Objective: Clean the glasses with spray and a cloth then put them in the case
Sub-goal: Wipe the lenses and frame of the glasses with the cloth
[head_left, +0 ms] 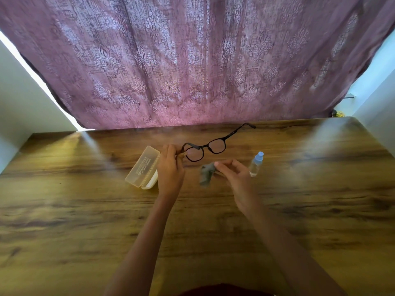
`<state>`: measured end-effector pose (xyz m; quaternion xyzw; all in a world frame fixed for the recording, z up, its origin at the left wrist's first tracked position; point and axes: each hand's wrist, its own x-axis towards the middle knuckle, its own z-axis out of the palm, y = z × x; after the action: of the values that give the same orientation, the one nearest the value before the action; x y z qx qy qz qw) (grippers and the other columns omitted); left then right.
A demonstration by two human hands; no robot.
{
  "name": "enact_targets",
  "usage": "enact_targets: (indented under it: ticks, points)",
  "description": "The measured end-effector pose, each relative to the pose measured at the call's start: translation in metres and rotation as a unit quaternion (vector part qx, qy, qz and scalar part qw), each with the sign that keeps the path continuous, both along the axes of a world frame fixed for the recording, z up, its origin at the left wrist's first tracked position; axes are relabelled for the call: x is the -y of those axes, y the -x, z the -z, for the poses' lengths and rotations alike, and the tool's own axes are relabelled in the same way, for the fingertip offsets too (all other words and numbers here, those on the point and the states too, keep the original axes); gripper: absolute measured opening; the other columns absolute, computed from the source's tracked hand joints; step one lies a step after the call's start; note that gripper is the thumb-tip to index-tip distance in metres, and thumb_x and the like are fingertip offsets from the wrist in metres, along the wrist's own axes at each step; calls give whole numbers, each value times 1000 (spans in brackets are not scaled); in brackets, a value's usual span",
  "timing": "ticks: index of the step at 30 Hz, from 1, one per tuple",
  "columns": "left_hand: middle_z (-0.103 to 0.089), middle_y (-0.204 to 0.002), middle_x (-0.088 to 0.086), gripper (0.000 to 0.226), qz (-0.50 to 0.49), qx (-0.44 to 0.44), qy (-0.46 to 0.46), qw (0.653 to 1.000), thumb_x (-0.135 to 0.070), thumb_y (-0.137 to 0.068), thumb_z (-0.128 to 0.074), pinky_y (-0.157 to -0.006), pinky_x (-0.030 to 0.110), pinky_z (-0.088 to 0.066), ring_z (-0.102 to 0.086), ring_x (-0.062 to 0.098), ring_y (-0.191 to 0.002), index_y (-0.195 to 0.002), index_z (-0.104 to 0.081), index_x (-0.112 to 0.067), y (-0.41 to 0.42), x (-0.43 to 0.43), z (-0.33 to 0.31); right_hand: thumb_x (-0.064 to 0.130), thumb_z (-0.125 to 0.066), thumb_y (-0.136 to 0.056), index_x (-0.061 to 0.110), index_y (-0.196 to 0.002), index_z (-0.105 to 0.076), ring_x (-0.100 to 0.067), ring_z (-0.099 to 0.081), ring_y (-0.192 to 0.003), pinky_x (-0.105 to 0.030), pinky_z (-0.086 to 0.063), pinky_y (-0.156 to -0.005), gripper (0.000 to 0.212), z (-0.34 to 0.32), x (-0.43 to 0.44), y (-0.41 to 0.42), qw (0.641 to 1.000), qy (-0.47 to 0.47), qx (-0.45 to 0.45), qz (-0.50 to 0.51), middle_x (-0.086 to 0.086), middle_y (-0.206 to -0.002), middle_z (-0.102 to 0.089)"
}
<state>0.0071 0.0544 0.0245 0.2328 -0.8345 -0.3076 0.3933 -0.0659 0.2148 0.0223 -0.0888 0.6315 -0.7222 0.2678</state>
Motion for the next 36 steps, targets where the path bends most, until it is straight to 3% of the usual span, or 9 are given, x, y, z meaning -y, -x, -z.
enact_targets:
  ticks: [3, 9, 11, 13, 15, 18, 25, 33, 36]
  points:
    - [-52, -88, 8, 4, 0, 11, 3, 1000, 0, -90, -51, -59, 21, -30, -38, 7, -73, -86, -51, -1, 0, -5, 0, 16, -68, -83, 6, -97, -64, -25, -69, -96, -34, -55, -84, 18, -13, 12, -3, 991, 94, 97, 6, -10, -99, -73]
    - [-53, -86, 12, 4, 10, 13, 7, 1000, 1, -90, -55, -58, 31, -36, -43, 15, -72, -86, -54, 2, -1, -13, -2, 10, -68, -84, -1, -101, -63, -25, -71, -91, -30, -58, -76, 21, -23, 25, -4, 986, 114, 116, 41, -15, -98, -72]
    - [-57, -88, 10, 1, 30, 10, 11, 999, 1, -89, -58, -63, 27, -41, -48, 14, -76, -88, -58, 1, -2, -11, -2, 9, -69, -83, -2, -100, -63, -25, -71, -91, -29, -58, -75, 21, -23, 27, -3, 987, 104, 107, 59, -18, -101, -71]
    - [-63, -93, 4, 10, 57, 3, 12, 998, 1, -87, -61, -72, 14, -42, -52, 8, -85, -95, -63, -6, -6, -8, -4, 8, -70, -83, -1, -99, -63, -26, -70, -95, -31, -57, -80, 20, -22, 26, -2, 988, 101, 97, 71, -20, -103, -69]
    - [-65, -100, -2, 24, 78, 0, 25, 997, 3, -85, -63, -80, 8, -42, -56, 4, -92, -105, -67, -10, -10, -5, -5, 7, -71, -82, -3, -100, -63, -28, -69, -97, -33, -57, -82, 22, -21, 26, 1, 990, 94, 77, 78, -20, -104, -69]
    - [-68, -103, 0, 31, 86, 11, 53, 995, 4, -83, -66, -81, 13, -47, -61, 7, -93, -110, -69, -9, -13, -2, -8, 7, -72, -81, 0, -96, -65, -25, -70, -92, -27, -58, -75, 17, -22, 27, 2, 992, 93, 45, 79, -15, -95, -72]
    - [-71, -99, 4, 28, 96, 21, 81, 992, -4, -86, -64, -79, 14, -46, -63, 10, -89, -114, -68, -8, -15, -5, -17, 9, -73, -81, 12, -86, -67, -18, -72, -82, -23, -57, -67, 8, -23, 28, 6, 992, 82, -18, 94, -4, -83, -74]
    - [-72, -91, 3, 22, 63, -20, 22, 998, -9, -88, -66, -69, 18, -50, -64, 12, -77, -109, -71, -8, -10, -17, -25, 21, -72, -83, 24, -85, -67, -9, -70, -80, -20, -55, -67, 6, -26, 29, 0, 981, 21, -143, 127, 2, -83, -73]
    - [-71, -88, 3, 20, 45, -28, 11, 999, -9, -88, -65, -68, 9, -45, -61, 9, -76, -107, -72, -6, -7, -23, -26, 38, -75, -77, 18, -96, -67, -4, -68, -81, -18, -55, -68, 28, -32, 30, -8, 961, -40, -247, 118, 5, -91, -70]
